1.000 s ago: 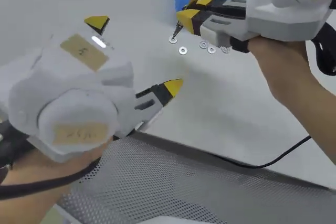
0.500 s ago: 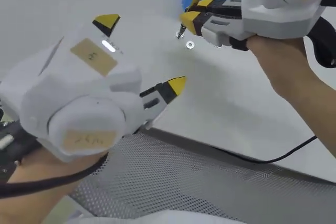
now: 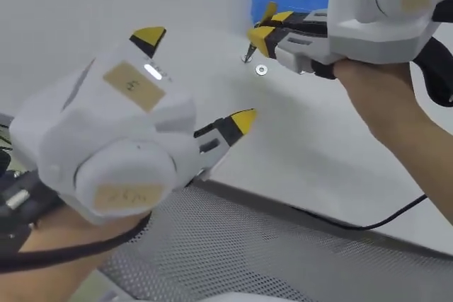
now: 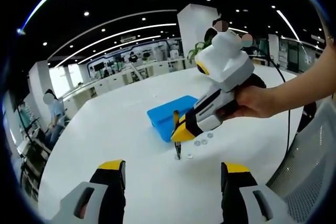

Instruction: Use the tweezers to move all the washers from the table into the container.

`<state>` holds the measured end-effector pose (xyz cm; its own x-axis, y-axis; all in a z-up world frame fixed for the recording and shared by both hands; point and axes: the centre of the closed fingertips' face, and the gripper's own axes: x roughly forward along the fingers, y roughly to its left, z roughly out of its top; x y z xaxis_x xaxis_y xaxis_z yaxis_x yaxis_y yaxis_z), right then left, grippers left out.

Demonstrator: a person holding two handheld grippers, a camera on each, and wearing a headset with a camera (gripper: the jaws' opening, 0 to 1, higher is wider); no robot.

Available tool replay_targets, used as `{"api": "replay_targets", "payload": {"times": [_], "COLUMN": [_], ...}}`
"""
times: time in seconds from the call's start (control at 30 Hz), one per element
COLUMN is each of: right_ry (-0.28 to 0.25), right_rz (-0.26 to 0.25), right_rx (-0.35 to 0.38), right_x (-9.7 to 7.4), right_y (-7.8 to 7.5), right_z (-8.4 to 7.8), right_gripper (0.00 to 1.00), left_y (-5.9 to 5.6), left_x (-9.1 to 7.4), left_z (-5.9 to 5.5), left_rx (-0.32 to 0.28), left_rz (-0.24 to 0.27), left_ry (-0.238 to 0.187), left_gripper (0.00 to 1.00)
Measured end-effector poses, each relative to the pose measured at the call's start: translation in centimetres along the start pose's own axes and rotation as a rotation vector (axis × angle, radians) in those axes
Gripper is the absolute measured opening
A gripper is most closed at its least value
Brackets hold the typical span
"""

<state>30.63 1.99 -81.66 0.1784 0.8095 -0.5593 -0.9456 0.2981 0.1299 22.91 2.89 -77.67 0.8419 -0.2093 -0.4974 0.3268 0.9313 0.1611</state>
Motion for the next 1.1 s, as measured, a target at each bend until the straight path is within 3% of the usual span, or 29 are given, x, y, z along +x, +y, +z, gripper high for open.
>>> {"api": "replay_targets", "payload": {"times": [0.13, 0.4, 0.63, 0.83, 1.1], "right_ry": [-0.007, -0.061, -0.102, -0.179, -0.222], "right_rz": [0.006, 0.002, -0.034, -0.092, -0.202], "right_rx": [0.001, -0.013, -0.053, -0.062, -0.054], "right_x": [-0.3, -1.8, -3.2, -4.0, -3.9], "right_y": [0.2, 0.1, -0.6, -2.3, -5.2], "right_z": [0.5, 3.2, 5.9, 8.1, 9.3], "right_gripper": [0.02, 0.02, 0.02, 0.02, 0.02], "left_y": [0.3, 0.5, 0.6, 0.8, 1.1], "left_x": [-0.1, 0.0, 0.0, 0.0, 0.0], "left_z": [0.2, 0.2, 0.3, 0.2, 0.3], "left_rx": [-0.012, -0.027, -0.044, -0.051, -0.060], "left_rz": [0.009, 0.017, 0.024, 0.031, 0.044], "left_ry": [-0.013, -0.016, -0.023, -0.020, -0.026], "left_gripper": [0.76, 0.85, 0.93, 0.96, 0.97]}}
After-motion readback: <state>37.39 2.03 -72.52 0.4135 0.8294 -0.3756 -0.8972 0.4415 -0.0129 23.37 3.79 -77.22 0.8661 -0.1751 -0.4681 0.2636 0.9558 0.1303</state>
